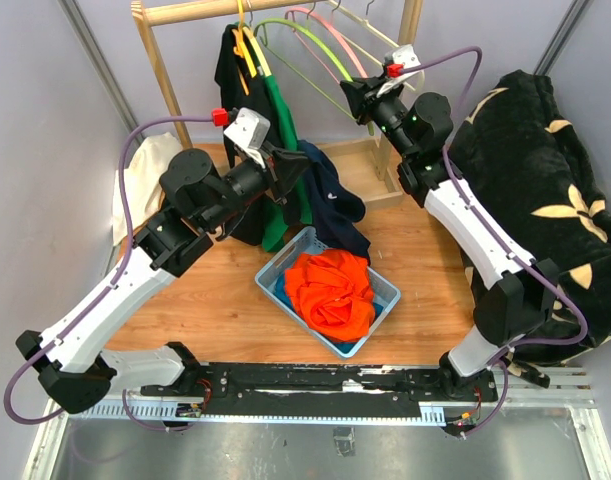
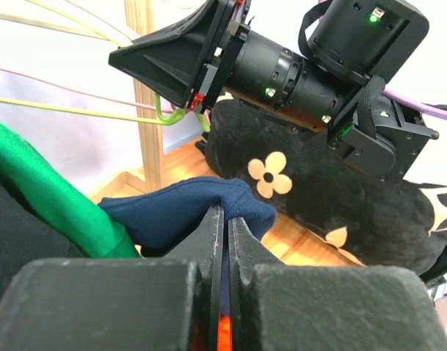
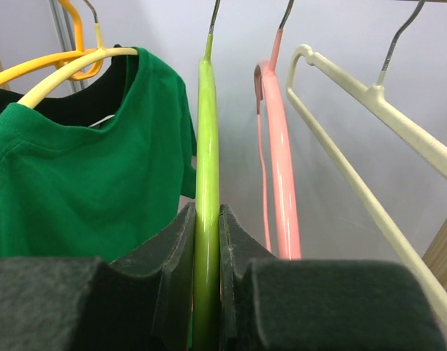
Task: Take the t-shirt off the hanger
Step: Place the hanger on the clothesline, then place the T-shirt in the bin.
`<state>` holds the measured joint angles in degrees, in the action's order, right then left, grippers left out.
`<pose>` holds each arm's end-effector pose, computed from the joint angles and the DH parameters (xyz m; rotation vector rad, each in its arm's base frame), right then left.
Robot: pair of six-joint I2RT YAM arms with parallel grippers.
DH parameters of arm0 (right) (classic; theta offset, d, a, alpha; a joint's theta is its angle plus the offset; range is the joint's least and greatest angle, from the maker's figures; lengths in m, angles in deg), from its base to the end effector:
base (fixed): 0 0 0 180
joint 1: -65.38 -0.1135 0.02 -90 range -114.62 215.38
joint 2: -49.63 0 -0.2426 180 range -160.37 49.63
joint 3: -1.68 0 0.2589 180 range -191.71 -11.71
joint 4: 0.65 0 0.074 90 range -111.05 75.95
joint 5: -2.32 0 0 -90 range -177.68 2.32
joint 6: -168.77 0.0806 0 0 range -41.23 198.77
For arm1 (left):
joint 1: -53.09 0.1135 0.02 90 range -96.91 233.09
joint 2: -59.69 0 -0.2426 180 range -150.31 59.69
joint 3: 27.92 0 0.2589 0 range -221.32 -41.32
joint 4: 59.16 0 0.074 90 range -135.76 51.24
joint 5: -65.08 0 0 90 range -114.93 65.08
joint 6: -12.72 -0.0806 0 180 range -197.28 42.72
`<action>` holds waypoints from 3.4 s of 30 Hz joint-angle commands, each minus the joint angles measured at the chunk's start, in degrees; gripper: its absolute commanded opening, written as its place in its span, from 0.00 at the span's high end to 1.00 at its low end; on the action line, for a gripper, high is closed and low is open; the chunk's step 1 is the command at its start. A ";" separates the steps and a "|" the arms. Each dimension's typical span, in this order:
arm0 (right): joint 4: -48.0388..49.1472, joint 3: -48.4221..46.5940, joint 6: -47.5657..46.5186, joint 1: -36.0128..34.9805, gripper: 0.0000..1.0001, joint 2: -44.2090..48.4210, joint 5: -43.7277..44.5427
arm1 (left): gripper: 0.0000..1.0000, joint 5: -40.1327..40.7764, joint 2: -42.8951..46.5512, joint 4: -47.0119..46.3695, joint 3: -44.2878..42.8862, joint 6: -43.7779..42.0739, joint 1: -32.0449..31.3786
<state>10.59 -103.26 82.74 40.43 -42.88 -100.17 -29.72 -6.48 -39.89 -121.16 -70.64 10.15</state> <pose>0.3764 0.1944 0.4729 -0.4058 1.1151 0.5712 0.2190 -0.2130 0.4742 0.5283 1.3834 -0.7672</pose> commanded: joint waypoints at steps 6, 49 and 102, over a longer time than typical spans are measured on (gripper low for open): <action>3.04 0.06 2.12 0.94 0.55 3.01 -1.65 | 1.00 -4.17 -2.11 -2.34 -8.67 -0.10 -0.39; -29.68 32.49 6.71 1.04 0.23 58.47 -13.53 | 1.00 -12.30 -20.66 -12.92 -47.17 19.67 -0.39; -11.85 40.20 4.66 -7.82 0.99 45.06 -11.14 | 0.99 1.24 -12.49 -3.42 -34.34 5.89 -7.34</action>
<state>1.70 -58.83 89.50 34.24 -4.17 -112.10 -33.04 -19.93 -45.27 -154.99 -60.70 3.09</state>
